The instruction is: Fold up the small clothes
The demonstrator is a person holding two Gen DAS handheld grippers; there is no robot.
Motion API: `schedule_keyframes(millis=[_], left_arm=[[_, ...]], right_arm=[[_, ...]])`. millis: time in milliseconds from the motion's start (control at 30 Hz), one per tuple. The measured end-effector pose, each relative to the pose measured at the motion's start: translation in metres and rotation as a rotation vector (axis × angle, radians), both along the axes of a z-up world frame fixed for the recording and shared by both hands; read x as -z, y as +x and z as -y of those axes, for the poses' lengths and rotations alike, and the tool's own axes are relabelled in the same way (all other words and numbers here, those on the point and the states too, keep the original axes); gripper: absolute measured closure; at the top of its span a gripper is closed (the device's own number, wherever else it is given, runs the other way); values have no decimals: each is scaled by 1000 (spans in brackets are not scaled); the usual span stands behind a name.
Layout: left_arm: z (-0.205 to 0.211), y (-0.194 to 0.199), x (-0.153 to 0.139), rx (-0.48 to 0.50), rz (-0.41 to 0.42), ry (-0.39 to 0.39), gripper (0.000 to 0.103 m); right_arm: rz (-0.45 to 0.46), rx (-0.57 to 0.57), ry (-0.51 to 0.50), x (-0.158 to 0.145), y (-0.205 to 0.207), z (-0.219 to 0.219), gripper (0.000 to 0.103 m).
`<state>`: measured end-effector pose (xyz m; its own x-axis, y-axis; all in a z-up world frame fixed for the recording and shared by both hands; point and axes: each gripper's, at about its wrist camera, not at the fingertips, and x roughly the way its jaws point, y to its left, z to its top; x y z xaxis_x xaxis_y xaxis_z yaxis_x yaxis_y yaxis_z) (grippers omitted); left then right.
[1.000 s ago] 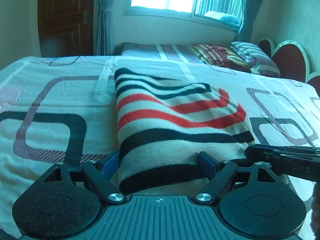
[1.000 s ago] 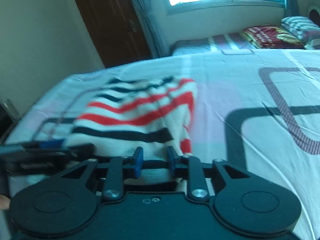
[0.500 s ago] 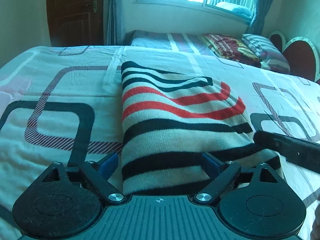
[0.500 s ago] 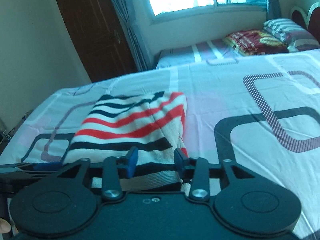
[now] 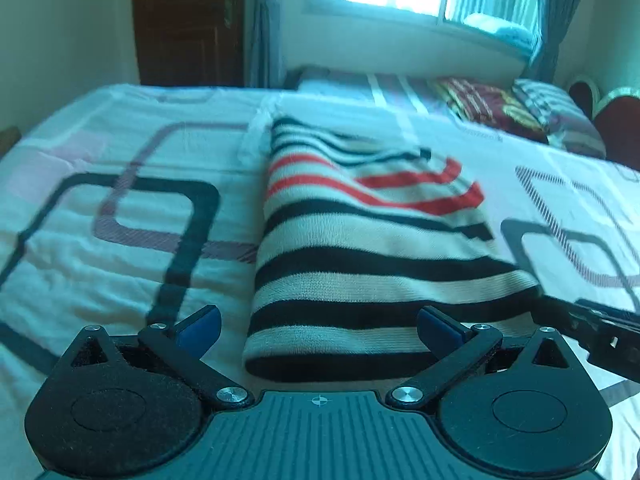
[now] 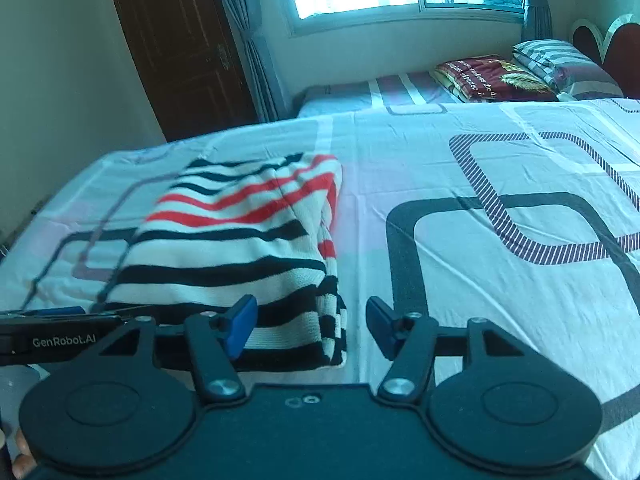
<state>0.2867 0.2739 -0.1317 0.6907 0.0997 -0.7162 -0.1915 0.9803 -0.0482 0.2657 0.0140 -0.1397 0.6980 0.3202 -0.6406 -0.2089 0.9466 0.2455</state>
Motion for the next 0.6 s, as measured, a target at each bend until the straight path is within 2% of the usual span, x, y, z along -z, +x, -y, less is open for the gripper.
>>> schedule_keyframes(millis=[100, 267, 367, 500, 600], left_arm=[[7, -22, -17, -16, 24, 3, 0], [27, -67, -43, -46, 60, 69, 0], [40, -95, -59, -28, 75, 95, 0], [56, -137, -83, -40, 109, 121, 0], [68, -165, -102, -62, 124, 154, 0]], right_arm=[[-8, -23, 48, -9, -16, 10, 30], [-89, -94, 174, -19, -48, 30, 20], [-104, -142, 209, -30, -74, 41, 13], [-70, -171, 180, -56, -114, 54, 2], [-7, -158, 102, -78, -142, 59, 1]])
